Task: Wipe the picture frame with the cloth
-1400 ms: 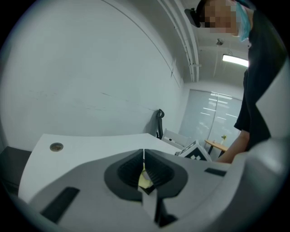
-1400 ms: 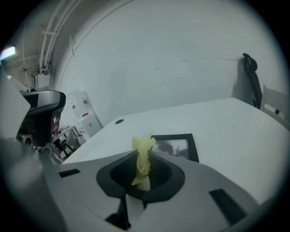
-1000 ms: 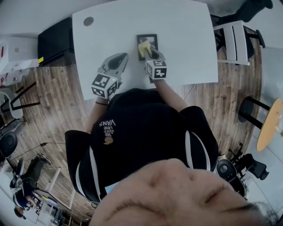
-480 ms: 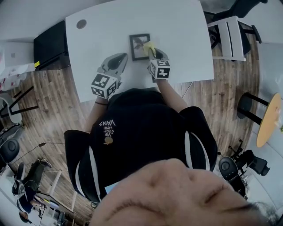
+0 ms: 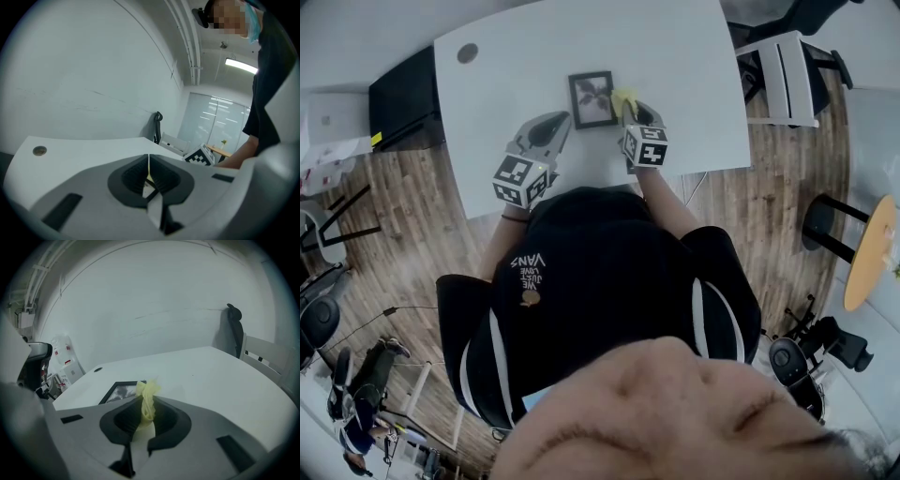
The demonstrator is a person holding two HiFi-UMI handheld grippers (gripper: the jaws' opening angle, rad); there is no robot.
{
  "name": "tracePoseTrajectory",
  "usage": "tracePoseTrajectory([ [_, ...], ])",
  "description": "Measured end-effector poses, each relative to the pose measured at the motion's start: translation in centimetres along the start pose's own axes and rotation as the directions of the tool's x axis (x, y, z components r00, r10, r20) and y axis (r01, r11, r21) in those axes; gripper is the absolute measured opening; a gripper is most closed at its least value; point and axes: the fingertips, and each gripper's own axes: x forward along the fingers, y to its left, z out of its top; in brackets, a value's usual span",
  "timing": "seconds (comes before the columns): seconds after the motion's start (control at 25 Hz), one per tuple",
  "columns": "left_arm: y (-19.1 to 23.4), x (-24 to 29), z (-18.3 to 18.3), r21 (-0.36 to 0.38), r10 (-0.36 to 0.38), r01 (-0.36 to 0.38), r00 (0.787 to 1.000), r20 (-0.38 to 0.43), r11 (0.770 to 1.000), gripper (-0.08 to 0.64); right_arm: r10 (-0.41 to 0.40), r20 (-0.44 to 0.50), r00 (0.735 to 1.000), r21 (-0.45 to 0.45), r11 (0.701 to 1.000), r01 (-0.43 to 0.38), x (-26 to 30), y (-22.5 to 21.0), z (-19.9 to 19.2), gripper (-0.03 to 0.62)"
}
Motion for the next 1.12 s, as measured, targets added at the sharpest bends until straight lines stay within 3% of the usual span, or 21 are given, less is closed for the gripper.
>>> tracePoseTrajectory([
  [0.44, -0.1, -0.2, 0.1, -0.004, 0.023, -0.023, 1.0, 0.015, 1.0, 0.018, 0.05, 0.027, 0.998, -0.002, 0.999, -0.05, -0.4, 1.8, 1.0, 0.048],
  [0.84, 1.2, -2.3, -0.5, -0.014, 0.072, -0.072, 0.997, 0.008, 0.997, 0.017, 0.268, 0.012, 0.963, -0.054, 0.962, -0.267, -0.4, 10.9, -0.9, 0.048],
  [1.12, 1.0, -2.7, -0.7, -0.007, 0.052, -0.052, 0.999, -0.002, 0.999, 0.018, 0.295, -0.027, 0.955, -0.095, 0.95, -0.297, -0.3, 13.2, -2.1, 0.048],
])
